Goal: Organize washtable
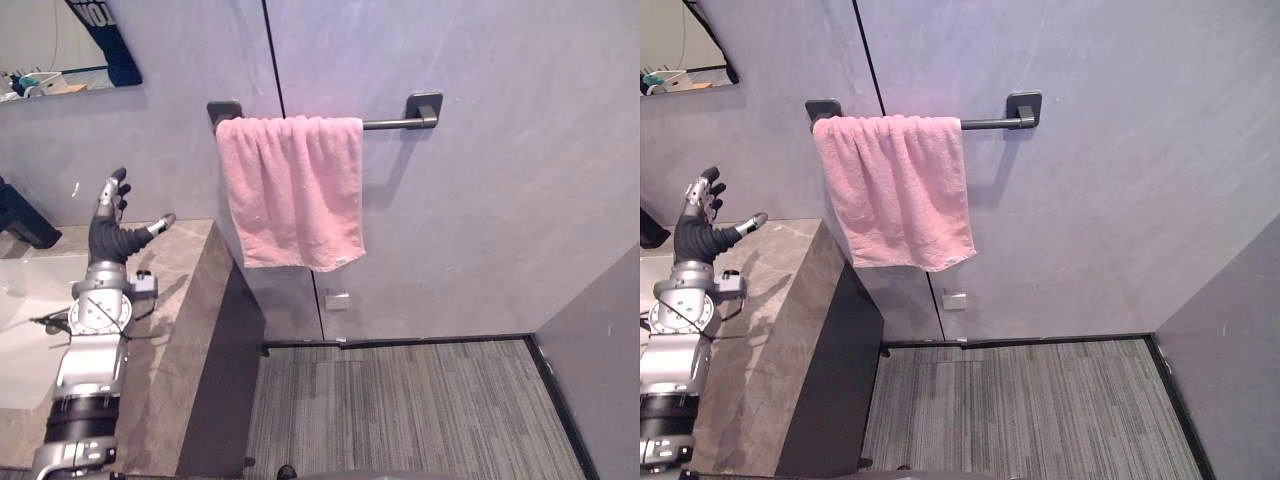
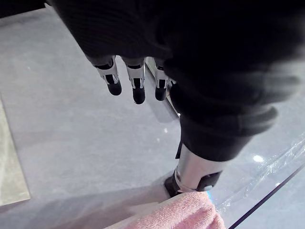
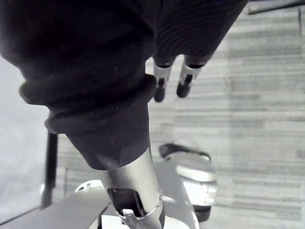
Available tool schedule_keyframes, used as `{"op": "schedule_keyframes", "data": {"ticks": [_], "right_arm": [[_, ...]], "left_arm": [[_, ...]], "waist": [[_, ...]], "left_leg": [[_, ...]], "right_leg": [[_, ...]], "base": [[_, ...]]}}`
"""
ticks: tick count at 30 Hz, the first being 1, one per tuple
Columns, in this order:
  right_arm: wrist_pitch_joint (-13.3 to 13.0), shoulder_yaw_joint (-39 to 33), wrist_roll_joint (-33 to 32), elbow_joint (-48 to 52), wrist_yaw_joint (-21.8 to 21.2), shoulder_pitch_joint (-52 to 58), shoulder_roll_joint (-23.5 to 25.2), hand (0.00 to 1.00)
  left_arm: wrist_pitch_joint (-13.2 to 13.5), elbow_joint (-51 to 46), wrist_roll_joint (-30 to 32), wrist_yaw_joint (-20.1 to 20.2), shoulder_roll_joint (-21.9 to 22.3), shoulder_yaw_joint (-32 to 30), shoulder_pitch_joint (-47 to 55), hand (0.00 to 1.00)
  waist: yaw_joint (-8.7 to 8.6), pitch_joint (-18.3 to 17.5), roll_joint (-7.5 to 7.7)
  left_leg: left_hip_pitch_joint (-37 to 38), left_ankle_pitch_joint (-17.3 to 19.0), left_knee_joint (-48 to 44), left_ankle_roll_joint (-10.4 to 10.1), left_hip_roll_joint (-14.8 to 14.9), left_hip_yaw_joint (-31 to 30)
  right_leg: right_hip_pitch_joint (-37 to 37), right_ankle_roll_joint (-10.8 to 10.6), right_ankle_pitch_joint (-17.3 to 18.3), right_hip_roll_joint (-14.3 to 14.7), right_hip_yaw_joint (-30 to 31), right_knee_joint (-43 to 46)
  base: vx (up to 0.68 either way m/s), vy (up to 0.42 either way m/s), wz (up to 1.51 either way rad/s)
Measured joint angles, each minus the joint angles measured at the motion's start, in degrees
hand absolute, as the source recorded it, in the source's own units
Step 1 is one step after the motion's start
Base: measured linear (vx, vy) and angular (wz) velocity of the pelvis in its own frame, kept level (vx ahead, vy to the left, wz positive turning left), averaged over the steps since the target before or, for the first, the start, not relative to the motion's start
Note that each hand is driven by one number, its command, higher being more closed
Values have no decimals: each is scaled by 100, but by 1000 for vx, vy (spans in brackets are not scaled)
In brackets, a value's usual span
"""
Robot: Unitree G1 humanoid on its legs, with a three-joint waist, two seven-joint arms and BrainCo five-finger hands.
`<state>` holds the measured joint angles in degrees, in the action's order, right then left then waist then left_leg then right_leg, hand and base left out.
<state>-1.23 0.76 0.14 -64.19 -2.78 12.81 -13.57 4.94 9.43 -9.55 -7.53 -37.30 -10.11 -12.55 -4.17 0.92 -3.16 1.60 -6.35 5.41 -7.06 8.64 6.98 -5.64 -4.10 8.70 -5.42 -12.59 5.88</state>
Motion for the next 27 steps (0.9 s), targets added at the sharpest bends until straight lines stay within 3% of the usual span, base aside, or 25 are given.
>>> {"op": "schedule_keyframes", "data": {"ticks": [7, 13, 27], "right_arm": [[-5, 185, -3, 59, -14, -2, -39, 0], [-5, 199, -2, 222, -21, 17, 0, 0], [-49, 198, -1, 261, 4, -84, 44, 0]], "left_arm": [[0, 342, -1, 231, -386, 752, -533, 0], [-17, 703, 3, 366, -416, 1195, -948, 0], [-17, 935, 183, 197, -357, 1446, -1561, 0]], "waist": [[-53, 10, 0], [-156, 78, 39], [-311, 386, 17]], "left_leg": [[-28, -4, 12, 8, 3, 35], [-95, -17, 39, 23, 2, 44], [-149, -17, 7, 22, 26, 263]], "right_leg": [[79, -15, -25, -8, 18, -2], [150, -34, -56, -13, 25, -18], [183, -21, -308, 22, 173, -315]], "base": [[-49, -2, -3], [-24, 0, -2], [3, -3, -7]]}}
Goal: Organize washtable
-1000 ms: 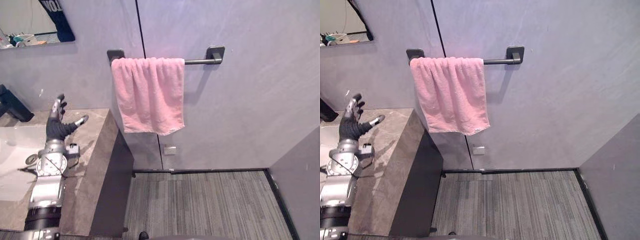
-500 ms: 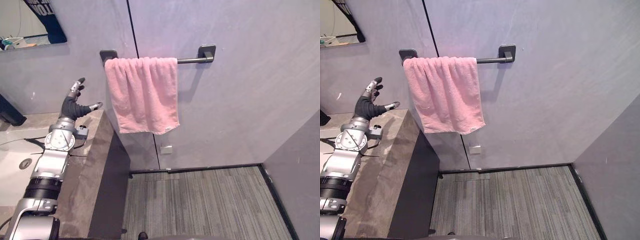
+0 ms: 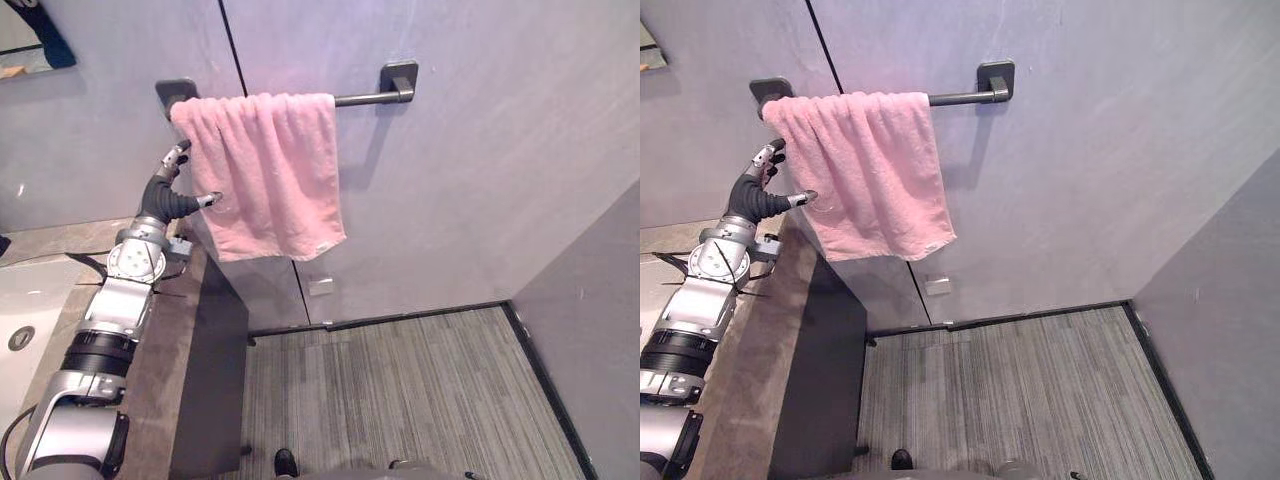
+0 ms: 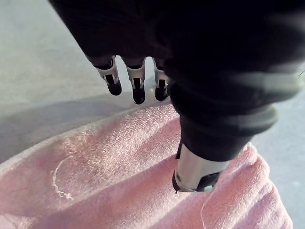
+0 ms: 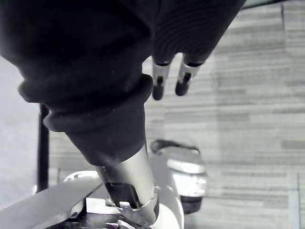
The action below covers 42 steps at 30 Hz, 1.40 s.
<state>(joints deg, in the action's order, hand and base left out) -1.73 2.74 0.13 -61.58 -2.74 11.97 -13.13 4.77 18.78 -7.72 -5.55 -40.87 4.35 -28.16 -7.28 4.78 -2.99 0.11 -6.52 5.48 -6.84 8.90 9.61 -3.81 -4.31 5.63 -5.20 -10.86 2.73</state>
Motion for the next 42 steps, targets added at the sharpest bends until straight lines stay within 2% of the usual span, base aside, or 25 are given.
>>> {"op": "schedule_keyframes", "data": {"ticks": [10, 16, 26, 29, 34, 38, 42], "right_arm": [[-18, 0, 1, -1, 16, -23, 53, 0], [-27, 0, 7, 1, 28, -47, 91, 0], [-30, 72, 25, -1, 24, -81, 90, 0], [-31, 219, 25, 17, 18, -86, 88, 0], [-26, 282, 25, 57, -9, -81, 139, 0], [-32, 280, 15, 258, -7, -87, 151, 0], [-34, 276, -49, 346, 0, -88, 158, 0]], "left_arm": [[6, 6, 60, -456, 296, -534, -218, 0], [7, 109, 60, -504, 480, -961, -217, 0], [9, 213, -57, -572, 480, -1072, -202, 0], [10, 214, -132, -546, 478, -1040, -200, 0], [8, 214, -311, -316, 462, -564, -200, 0], [8, 246, -394, -258, 462, -402, -224, 0], [3, 453, -514, -196, 462, -98, -502, 0]], "waist": [[9, 177, 25], [21, 275, 57], [22, 392, 114], [18, 474, 149], [4, 720, 138], [-132, 961, 131], [-166, 1143, 91]], "left_leg": [[-3, -1, 36, 0, -1, -7], [-18, -1, 25, 0, -5, -16], [-17, -2, 26, 0, -4, -22], [-16, -11, 37, 2, -4, -36], [-30, -39, 19, 4, -9, -101], [-51, -51, 4, 3, -8, -99], [-99, -65, -2, 3, -6, -85]], "right_leg": [[-19, -15, -64, -3, -5, -67], [-32, -15, -63, 0, -21, -96], [-45, -14, -63, 1, -44, -88], [-49, -14, -63, 1, -52, -79], [-78, -13, -62, 2, -130, -74], [-39, -13, -62, 2, -126, -37], [27, -12, -62, 0, -76, 15]], "base": [[-28, 2, -1], [0, 0, 0], [-16, -2, 0], [-13, -2, 2], [-7, -3, 8], [-4, -1, -1], [-2, -1, -3]]}}
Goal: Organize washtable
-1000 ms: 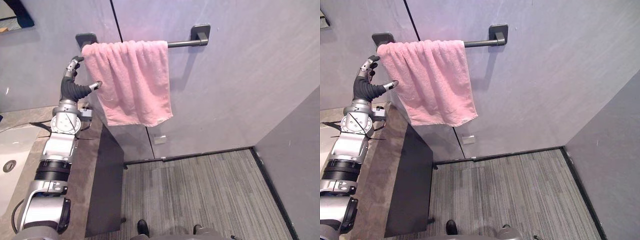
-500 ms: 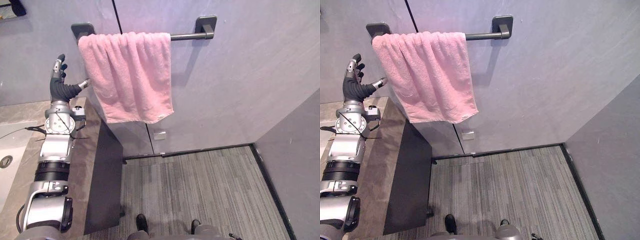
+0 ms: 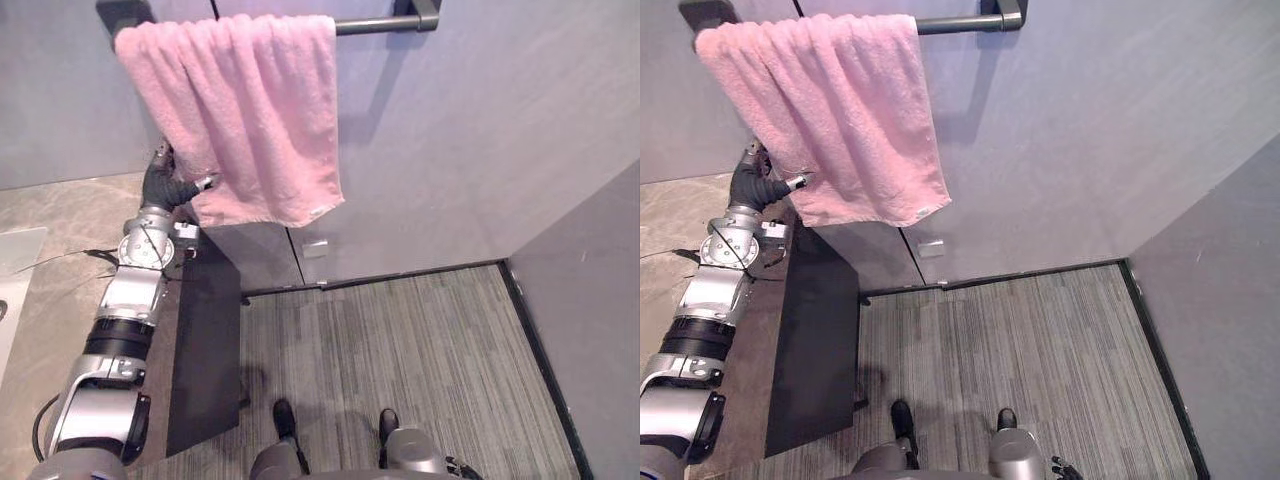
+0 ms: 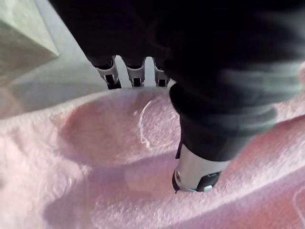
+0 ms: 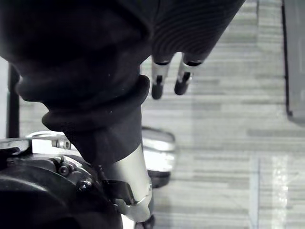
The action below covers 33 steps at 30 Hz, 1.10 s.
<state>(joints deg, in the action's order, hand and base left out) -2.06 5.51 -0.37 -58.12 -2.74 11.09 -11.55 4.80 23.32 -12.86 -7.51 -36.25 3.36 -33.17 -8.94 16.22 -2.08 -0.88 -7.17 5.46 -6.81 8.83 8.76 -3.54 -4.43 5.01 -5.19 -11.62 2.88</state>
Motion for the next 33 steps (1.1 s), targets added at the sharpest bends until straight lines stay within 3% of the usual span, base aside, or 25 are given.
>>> {"op": "schedule_keyframes", "data": {"ticks": [11, 12, 17, 20, 22, 25, 27, 29, 33], "right_arm": [[-70, -27, -142, 125, 21, -57, -1, 0], [-101, -47, -144, 136, 26, -58, 2, 0], [-127, -154, -180, 313, 37, -40, 0, 0], [76, -327, -156, 1266, 139, 215, -60, 0], [119, -528, -204, 2437, 138, 557, -343, 0], [-50, -486, -472, 4769, 105, 267, -1175, 0], [-207, -441, -743, 5775, 27, -240, -1769, 0], [-373, -293, -1114, 6567, 20, -927, -2517, 0], [-435, 337, -1664, 7140, 144, -2210, -3393, 0]], "left_arm": [[2, 203, 0, -54, 3, -25, -464, 0], [4, 204, 0, -132, 20, -126, -475, 100], [4, 350, 5, -292, 28, -384, -685, 100], [3, 223, 7, -377, 26, -615, -655, 100], [3, -61, 12, -390, 6, -709, -510, 100], [6, -106, 10, -387, 4, -648, -428, 100], [15, -115, 6, -385, 0, -538, -425, 100], [26, -114, 5, -385, 0, -508, -378, 100], [61, -116, 4, -383, -8, -511, -275, 100]], "waist": [[-115, 397, -7], [-128, 419, -10], [-122, 482, -8], [-123, 483, -10], [-120, 481, -3], [-146, 479, 16], [-118, 475, 23], [-92, 466, 41], [48, 387, 150]], "left_leg": [[-45, -42, 0, 18, 12, 76], [-53, -51, 0, 19, 14, 79], [-55, -72, 3, 25, 15, 74], [-96, -71, 33, 26, 18, 77], [-170, -77, 34, 33, 21, 122], [-139, -95, 3, 54, 27, 245], [-117, -123, 4, 41, 38, 247], [-118, -129, 6, 34, 71, 233], [-130, -167, 23, 36, 125, 199]], "right_leg": [[180, 5, 2, -8, 88, 142], [182, 5, 2, -7, 98, 158], [194, 6, 2, -9, 101, 192], [244, 6, 2, -7, 123, 194], [349, 20, -25, -4, 185, 200], [392, 38, -125, 1, 330, 190], [379, 47, -162, 12, 361, 190], [379, 71, -191, 43, 363, 190], [385, 128, -247, 103, 368, 175]], "base": [[-21, -3, -4], [-32, 0, -3], [-15, 1, 0], [-8, 0, -1], [1, 10, -15], [8, 14, -21], [-30, 4, -5], [-46, 2, 0], [-52, -1, 0]]}}
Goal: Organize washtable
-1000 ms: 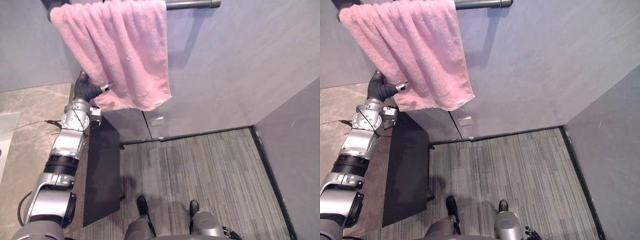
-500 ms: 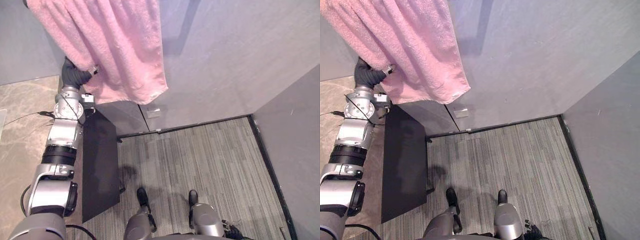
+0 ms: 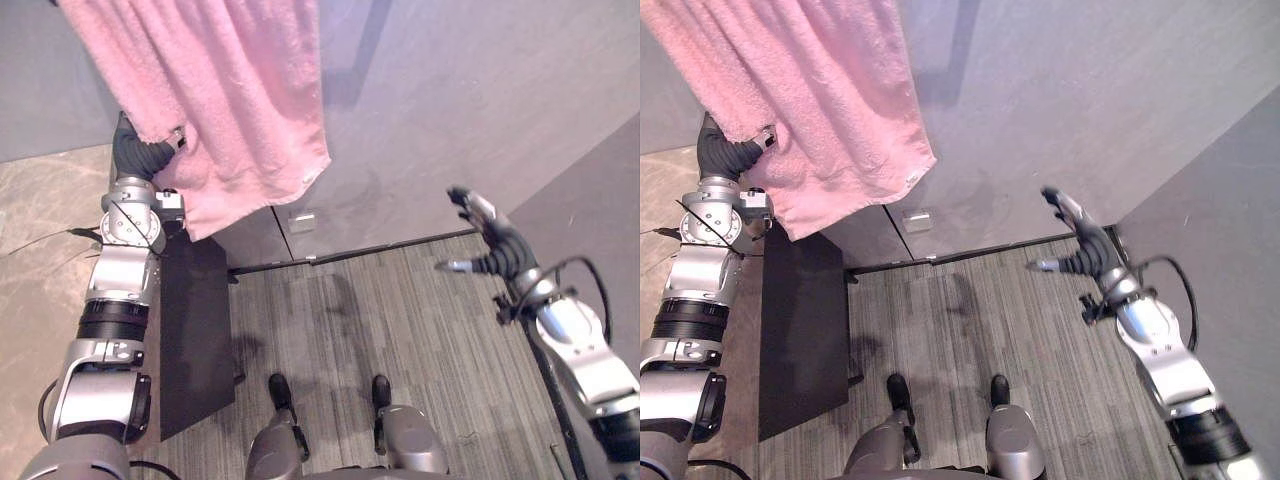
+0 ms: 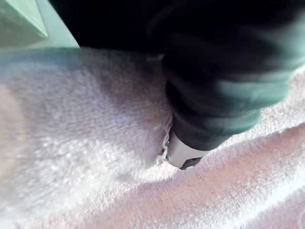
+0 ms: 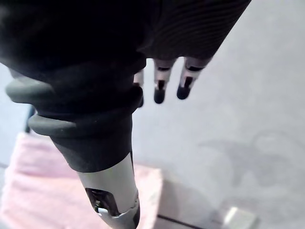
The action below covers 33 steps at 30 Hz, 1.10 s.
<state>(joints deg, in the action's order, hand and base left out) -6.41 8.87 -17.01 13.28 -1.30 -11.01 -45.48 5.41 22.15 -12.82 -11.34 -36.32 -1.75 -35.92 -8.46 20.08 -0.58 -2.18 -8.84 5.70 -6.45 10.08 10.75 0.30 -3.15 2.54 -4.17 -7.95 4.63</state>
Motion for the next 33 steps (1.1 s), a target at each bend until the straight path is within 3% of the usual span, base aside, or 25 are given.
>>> {"op": "schedule_keyframes", "data": {"ticks": [4, 7, 12, 14, 18, 22, 30, 33], "right_arm": [[6, 889, -163, -245, 126, -1356, -280, 0], [39, 1824, -339, -1217, 271, -2722, -355, 0], [293, 3034, -600, -3394, 394, -4735, -93, 0], [321, 3024, -584, -3975, 454, -5089, 185, 0], [534, 2369, -551, -6111, 646, -5756, 1622, 0], [807, 1514, -551, -7147, 766, -6069, 2418, 0], [975, 332, -961, -7380, 1122, -6462, 2820, 0], [1030, 214, -1244, -7381, 1142, -6543, 3011, 0]], "left_arm": [[28, 11, -1, 4, 11, 3, 96, 100], [26, 127, 0, 15, 113, 11, 85, 100], [28, 608, -4, 25, 459, 130, -215, 100], [24, 758, -4, 64, 559, 155, -310, 100], [8, 1204, -7, 135, 865, 171, -615, 100], [8, 1423, -11, 136, 927, 250, -873, 100], [14, 1453, -57, 131, 927, 284, -938, 100], [10, 1468, -59, 129, 930, 285, -945, 100]], "waist": [[5, -122, 78], [21, -259, 72], [280, -410, -51], [317, -460, -136], [474, -579, -347], [593, -580, -371], [617, -578, -378], [610, -576, -383]], "left_leg": [[-56, -41, 17, 54, -16, -6], [-128, -96, 18, 93, -32, 3], [-205, -193, 23, 108, 2, -101], [-235, -193, 23, 108, 7, -134], [-299, -234, 23, 79, 18, -271], [-359, -281, 23, 15, 87, -283], [-425, -360, 23, 3, 89, -339], [-431, -363, 23, -2, 97, -342]], "right_leg": [[-3, -23, -144, -5, 19, -138], [-11, -43, -325, -6, 38, -334], [10, -39, -469, 48, 28, -421], [3, -42, -521, 62, 17, -469], [13, -43, -589, 95, -16, -525], [1, -8, -682, 162, -103, -670], [-1, -5, -682, 180, -156, -732], [-2, -3, -681, 191, -155, -747]], "base": [[-50, 23, -1], [-70, 40, -4], [-100, 23, 3], [-102, 24, 3], [-82, 12, 4], [-41, -25, 0], [19, -24, 4], [0, 0, 0]]}}
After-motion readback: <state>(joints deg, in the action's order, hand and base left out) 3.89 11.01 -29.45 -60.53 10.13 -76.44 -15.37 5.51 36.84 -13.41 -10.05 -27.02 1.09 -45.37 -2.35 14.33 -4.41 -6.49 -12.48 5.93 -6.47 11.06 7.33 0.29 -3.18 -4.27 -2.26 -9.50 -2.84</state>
